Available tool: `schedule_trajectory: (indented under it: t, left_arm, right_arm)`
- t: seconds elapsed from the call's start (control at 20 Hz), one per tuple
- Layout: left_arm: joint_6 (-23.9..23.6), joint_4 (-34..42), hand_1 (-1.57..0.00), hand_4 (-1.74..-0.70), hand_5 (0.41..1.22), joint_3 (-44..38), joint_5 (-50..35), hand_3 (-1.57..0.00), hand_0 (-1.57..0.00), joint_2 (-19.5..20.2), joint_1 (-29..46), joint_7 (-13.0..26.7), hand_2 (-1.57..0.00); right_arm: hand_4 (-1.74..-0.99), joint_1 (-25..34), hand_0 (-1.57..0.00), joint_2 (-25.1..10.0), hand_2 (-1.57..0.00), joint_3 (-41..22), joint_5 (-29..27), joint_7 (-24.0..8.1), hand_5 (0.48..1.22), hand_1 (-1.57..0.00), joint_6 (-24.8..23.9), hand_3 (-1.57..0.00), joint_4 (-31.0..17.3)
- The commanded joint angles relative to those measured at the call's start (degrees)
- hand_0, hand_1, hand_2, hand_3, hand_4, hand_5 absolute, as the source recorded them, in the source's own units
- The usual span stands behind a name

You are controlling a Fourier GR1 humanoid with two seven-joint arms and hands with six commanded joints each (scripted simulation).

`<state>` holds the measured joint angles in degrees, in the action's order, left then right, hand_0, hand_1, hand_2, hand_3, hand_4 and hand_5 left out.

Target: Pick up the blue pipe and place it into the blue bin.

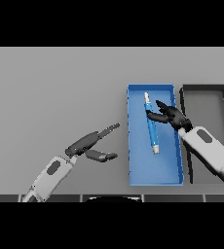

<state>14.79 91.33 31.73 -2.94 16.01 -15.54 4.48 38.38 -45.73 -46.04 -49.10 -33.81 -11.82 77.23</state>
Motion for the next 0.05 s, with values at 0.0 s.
schedule_trajectory:
  t: [0.0]
  left_arm:
    - [-0.1, -0.5, 0.0, -0.83, 0.474, -0.2, 0.2, 0.0, 0.0, 0.0, -0.3, 0.0, 0.0]
  right_arm:
    - [-1.186, 0.0, -0.02, -0.5, -0.01, 0.2, -0.1, 0.2, 0.769, -0.01, 0.5, -0.01, -0.1]
